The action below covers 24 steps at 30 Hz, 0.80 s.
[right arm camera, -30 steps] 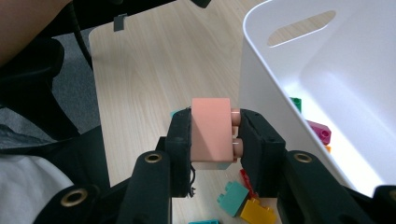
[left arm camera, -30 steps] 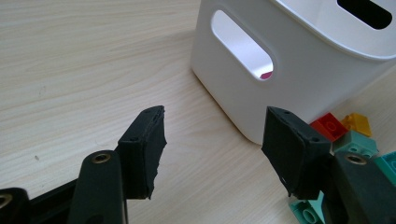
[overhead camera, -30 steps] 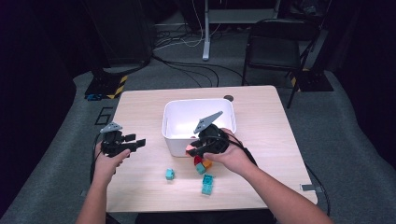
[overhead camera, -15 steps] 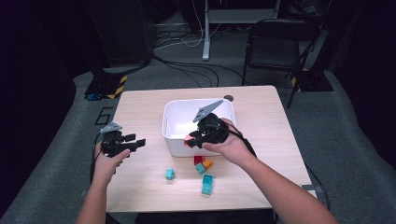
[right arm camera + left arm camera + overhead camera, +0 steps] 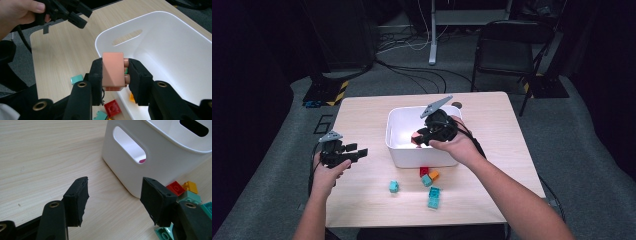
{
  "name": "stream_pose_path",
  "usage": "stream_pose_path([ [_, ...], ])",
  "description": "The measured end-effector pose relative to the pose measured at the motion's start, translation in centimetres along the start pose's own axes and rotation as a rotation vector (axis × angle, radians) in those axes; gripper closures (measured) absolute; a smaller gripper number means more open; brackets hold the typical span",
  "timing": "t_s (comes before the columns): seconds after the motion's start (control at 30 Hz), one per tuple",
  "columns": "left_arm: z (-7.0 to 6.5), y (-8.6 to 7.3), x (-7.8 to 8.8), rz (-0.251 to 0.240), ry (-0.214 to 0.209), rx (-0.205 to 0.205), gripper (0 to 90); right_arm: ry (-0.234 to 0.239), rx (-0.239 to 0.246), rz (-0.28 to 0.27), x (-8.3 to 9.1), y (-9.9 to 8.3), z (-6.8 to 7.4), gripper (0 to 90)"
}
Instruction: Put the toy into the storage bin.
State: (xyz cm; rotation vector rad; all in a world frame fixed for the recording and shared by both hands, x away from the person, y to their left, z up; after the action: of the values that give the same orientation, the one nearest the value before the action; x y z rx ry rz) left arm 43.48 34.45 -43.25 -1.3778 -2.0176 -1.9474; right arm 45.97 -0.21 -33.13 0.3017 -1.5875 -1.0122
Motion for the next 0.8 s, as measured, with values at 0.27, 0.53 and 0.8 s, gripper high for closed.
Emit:
stream_pose_path([
  [0.27, 0.0, 0.0, -0.1, 0.007, -0.005, -0.001, 38.9, -0.03, -0.016, 0.003, -0.9, 0.7, -1.3, 65.8],
  [0.53, 0.0, 0.0, -0.2, 0.0, -0.001, 0.001, 38.9, -0.05, -0.026, 0.011, -2.1, 1.4, -2.3, 65.8],
  [0.8, 0.1, 0.0, 0.0, -0.001, -0.003, 0.002, 38.9, -0.063, -0.027, 0.011, -3.2, 2.0, -3.1, 65.8],
])
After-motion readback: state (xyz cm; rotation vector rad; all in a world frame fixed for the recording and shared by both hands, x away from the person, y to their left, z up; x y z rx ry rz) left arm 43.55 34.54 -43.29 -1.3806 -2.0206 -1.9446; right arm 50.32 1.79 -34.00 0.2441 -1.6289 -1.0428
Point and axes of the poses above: each handheld gripper's, and its own axes: x roughly backward along the jaws, y roughly out of its top, z roughly to its left, the point moved 1 cm from there along -x, roughly forward along the jaws, and after that the axes turned 1 degree about -y, right-handed, at the moved point
